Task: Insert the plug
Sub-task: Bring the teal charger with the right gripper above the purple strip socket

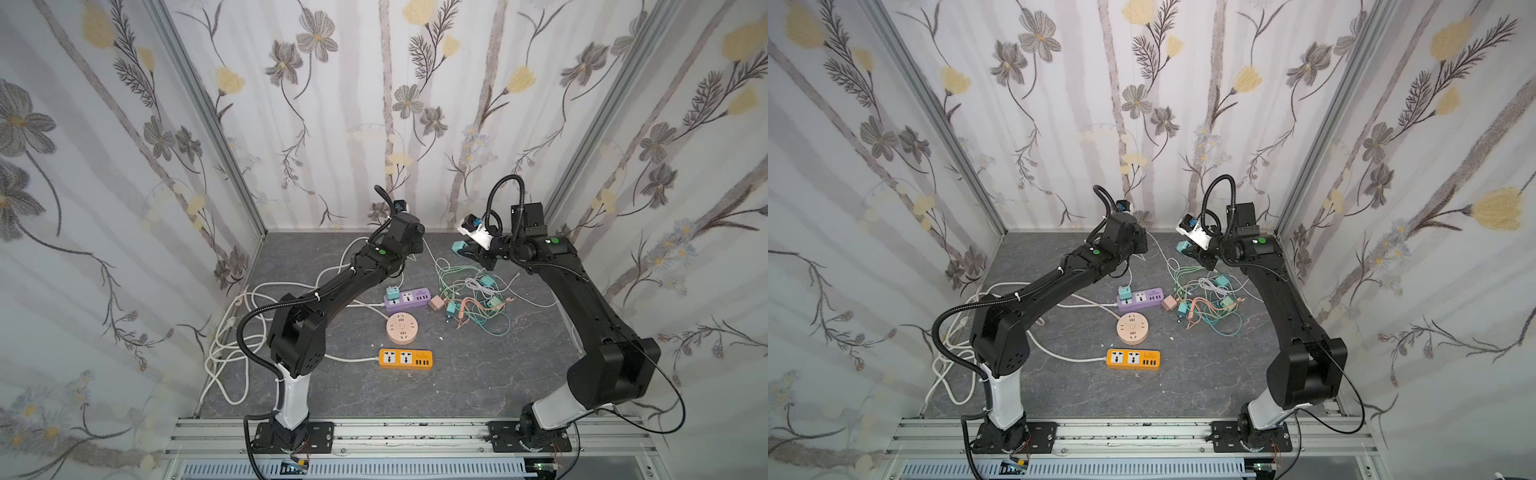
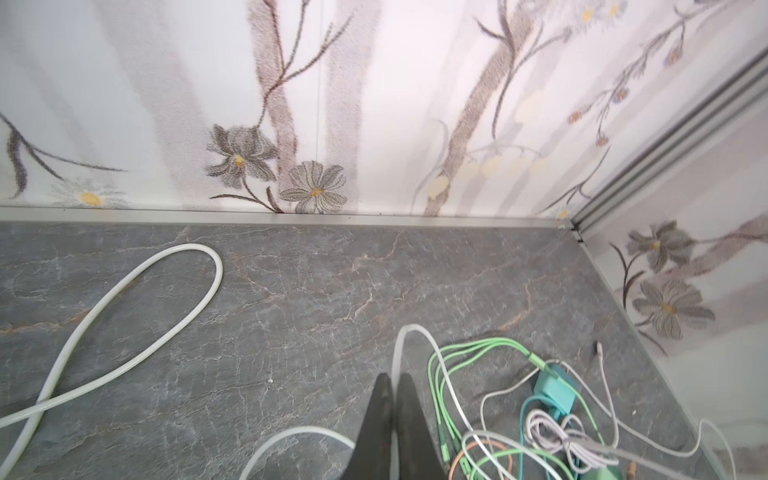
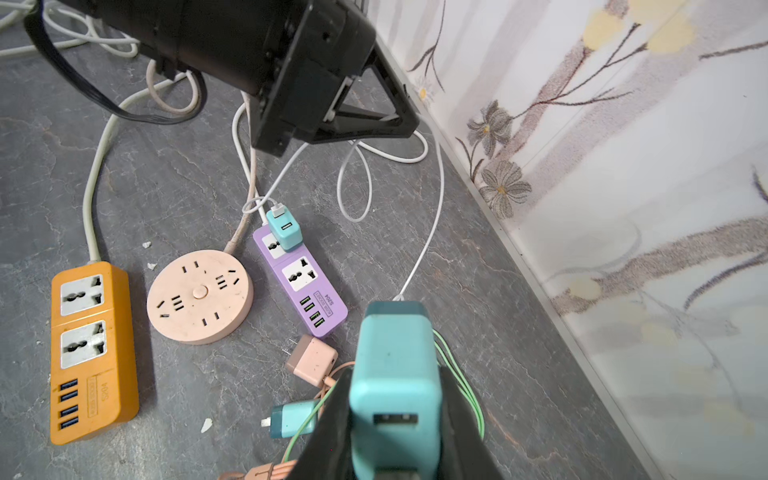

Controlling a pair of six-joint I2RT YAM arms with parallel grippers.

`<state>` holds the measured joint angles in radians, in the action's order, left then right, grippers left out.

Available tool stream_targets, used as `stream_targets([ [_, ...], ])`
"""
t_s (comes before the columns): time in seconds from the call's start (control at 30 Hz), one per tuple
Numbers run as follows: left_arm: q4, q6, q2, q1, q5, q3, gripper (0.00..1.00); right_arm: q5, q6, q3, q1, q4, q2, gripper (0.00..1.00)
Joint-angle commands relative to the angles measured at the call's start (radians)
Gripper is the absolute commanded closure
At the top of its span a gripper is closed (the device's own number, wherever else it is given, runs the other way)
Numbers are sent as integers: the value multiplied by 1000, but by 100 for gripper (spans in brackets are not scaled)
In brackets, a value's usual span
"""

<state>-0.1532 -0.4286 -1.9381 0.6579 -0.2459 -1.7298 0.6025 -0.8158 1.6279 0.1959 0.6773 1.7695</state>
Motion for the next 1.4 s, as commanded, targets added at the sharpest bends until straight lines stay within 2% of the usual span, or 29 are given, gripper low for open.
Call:
stream_targets([
  [0.0, 107, -203, 19, -27, -41, 46, 100, 18, -118, 98, 37, 105, 83, 100],
  [0.13, 150, -375, 36, -42, -119, 151, 100, -16, -240, 261, 107, 261, 221, 100],
  [0.23, 187, -419, 45, -59, -126, 198, 100, -25, -308, 340, 160, 340, 301, 100],
  [0.5, 183, -550, -11, -146, 117, 222, 100, -208, -432, 380, 256, 389, 445, 100],
  [0.87, 231, -630, -116, -272, 428, 244, 100, -311, -549, 415, 322, 354, 574, 100],
  [1.03, 236, -651, -148, -306, 490, 245, 100, -320, -577, 415, 346, 322, 599, 100],
  [1.37, 226, -648, -164, -315, 520, 259, 100, -359, -603, 439, 362, 284, 656, 100],
])
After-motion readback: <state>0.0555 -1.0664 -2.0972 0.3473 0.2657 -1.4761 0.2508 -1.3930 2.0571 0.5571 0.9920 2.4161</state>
